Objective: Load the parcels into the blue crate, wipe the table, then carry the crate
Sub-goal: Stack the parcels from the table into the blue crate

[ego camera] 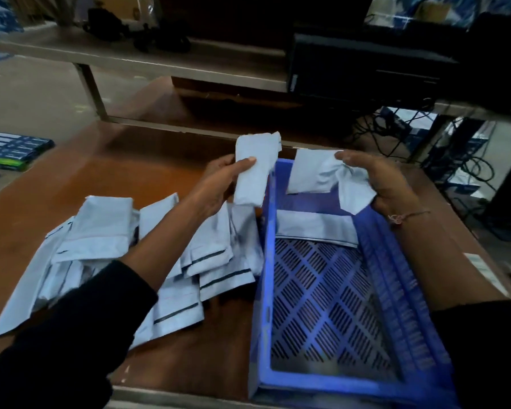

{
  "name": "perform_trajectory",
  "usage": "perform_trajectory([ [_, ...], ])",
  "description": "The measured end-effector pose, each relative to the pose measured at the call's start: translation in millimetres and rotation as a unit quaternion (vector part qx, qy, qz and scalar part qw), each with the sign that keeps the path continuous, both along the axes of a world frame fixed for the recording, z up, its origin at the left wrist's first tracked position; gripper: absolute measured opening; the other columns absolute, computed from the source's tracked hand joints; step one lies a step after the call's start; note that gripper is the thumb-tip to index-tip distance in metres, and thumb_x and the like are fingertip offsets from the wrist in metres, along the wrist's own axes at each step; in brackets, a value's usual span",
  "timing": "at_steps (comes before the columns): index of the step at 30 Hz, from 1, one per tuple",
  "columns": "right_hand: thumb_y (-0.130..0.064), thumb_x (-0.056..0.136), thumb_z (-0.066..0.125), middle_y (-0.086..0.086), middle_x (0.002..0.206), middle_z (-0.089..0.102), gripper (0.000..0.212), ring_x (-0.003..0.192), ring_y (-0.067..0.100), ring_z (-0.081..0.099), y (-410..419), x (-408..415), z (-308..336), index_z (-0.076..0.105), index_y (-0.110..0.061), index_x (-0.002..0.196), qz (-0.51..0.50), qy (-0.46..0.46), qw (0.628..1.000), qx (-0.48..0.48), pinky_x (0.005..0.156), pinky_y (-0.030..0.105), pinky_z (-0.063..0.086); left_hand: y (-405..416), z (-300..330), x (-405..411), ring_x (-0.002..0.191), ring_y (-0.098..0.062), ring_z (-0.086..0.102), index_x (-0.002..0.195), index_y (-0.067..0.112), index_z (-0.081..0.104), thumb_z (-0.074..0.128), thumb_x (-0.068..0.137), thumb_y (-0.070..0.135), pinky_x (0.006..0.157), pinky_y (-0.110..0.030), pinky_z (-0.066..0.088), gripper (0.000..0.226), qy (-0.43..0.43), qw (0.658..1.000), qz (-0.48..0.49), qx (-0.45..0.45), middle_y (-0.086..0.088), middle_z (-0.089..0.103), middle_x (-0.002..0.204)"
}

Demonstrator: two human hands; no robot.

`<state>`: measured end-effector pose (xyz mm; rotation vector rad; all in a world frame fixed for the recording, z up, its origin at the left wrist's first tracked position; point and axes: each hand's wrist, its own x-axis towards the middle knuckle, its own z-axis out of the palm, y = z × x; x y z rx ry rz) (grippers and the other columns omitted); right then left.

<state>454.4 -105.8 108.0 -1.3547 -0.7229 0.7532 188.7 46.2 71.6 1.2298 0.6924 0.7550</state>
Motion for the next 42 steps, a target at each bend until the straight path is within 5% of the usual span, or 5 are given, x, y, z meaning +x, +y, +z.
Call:
perform_trajectory([
  [11,0.013,0.083,0.059,0.013,0.113,0.072,0.033,0.098,0.023,0.068,15.8,48.3,-111.9,0.077,-0.005,0.104,0.069,-0.261,0.933,-0.237,0.082,0.025,0.054,-19.4,13.3,60.5,0.086,-0.021,0.072,0.111,0.002,0.072,0.079,0.088,0.028,0.071,-0.034,0.057,0.036,0.067,0.99,-0.008,0.121,-0.019,0.075,0.11],
  [20,-0.012,0.088,0.059,0.018,0.125,0.056,0.031,0.115,0.04,0.051,19.1,48.2,-114.9,0.068,-0.009,0.118,0.086,-0.761,0.563,-0.311,0.089,0.046,0.042,-25.2,11.8,74.1,0.076,-0.01,0.072,0.115,0.001,0.071,0.076,0.092,0.03,0.061,-0.022,0.054,0.038,0.098,0.983,-0.012,0.155,-0.009,0.075,0.099],
  [25,-0.047,0.098,0.046,0.023,0.145,0.037,0.058,0.115,0.044,0.055,12.6,22.4,-141.3,0.039,-0.015,0.146,0.186,-0.598,0.657,-0.419,0.092,0.044,0.048,-22.3,7.2,83.8,0.081,-0.009,0.073,0.115,0.006,0.072,0.074,0.092,0.034,0.064,-0.021,0.055,0.037,0.109,0.979,-0.025,0.172,-0.009,0.076,0.105],
  [30,-0.051,0.1,0.032,0.02,0.161,0.016,0.073,0.146,0.042,0.017,18.9,12.0,-168.3,-0.006,-0.029,0.158,0.22,-0.619,0.605,-0.45,0.112,0.054,0.027,-24.7,0.5,93.4,0.076,-0.011,0.072,0.112,0.0,0.073,0.071,0.095,0.032,0.06,-0.021,0.052,0.036,0.102,0.98,-0.033,0.169,-0.01,0.076,0.098],
  [42,-0.053,0.095,0.046,0.014,0.165,-0.006,0.092,0.153,0.035,-0.001,32.2,15.4,-173.6,-0.01,-0.017,0.158,0.17,-0.472,0.744,-0.441,0.122,0.05,0.01,-19.6,-6.7,117.6,0.071,-0.011,0.065,0.1,0.002,0.075,0.073,0.094,0.03,0.06,-0.024,0.049,0.029,0.149,0.965,-0.047,0.211,-0.008,0.073,0.087],
])
